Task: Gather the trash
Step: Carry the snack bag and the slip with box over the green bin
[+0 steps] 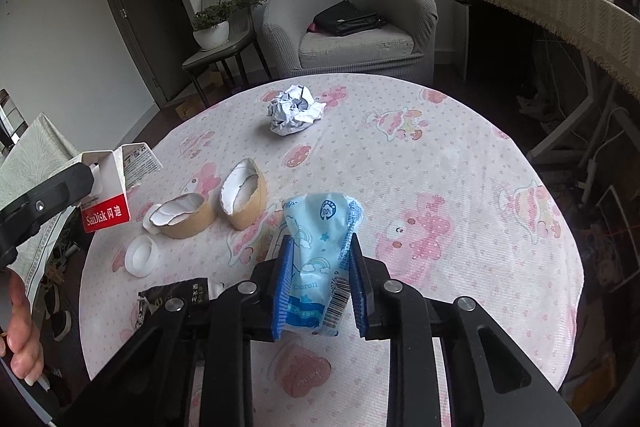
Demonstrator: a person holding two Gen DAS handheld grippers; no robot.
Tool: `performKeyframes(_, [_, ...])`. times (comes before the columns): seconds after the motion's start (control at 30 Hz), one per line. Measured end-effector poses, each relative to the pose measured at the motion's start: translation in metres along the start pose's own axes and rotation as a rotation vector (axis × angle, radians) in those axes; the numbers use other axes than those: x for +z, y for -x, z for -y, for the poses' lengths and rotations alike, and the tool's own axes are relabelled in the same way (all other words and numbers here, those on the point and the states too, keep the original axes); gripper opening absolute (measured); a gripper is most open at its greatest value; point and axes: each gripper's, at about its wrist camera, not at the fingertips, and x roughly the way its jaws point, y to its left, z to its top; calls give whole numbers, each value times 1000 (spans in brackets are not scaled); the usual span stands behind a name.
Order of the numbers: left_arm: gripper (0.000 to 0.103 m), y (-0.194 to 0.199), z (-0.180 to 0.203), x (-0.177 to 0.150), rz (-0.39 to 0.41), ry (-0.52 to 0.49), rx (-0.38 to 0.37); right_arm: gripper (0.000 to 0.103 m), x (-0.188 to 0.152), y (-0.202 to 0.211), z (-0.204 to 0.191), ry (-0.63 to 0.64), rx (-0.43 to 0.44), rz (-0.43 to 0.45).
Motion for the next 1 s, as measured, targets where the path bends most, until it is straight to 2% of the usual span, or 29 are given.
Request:
performKeyframes(0.27, [82, 10, -31, -1, 6, 19, 23, 26, 15, 6, -21, 14, 37, 55])
performKeyframes(0.47, [82, 10, -52, -6, -10, 38, 29, 26, 22, 5, -39, 4, 110, 71])
performKeyframes(0.57, [82, 10, -62, -10, -16, 40, 36, 26, 24, 4, -49, -4, 162, 73])
performKeyframes(1.0, [82, 17, -96, -21, -28, 97, 46, 26, 27, 1, -82, 9, 264, 56])
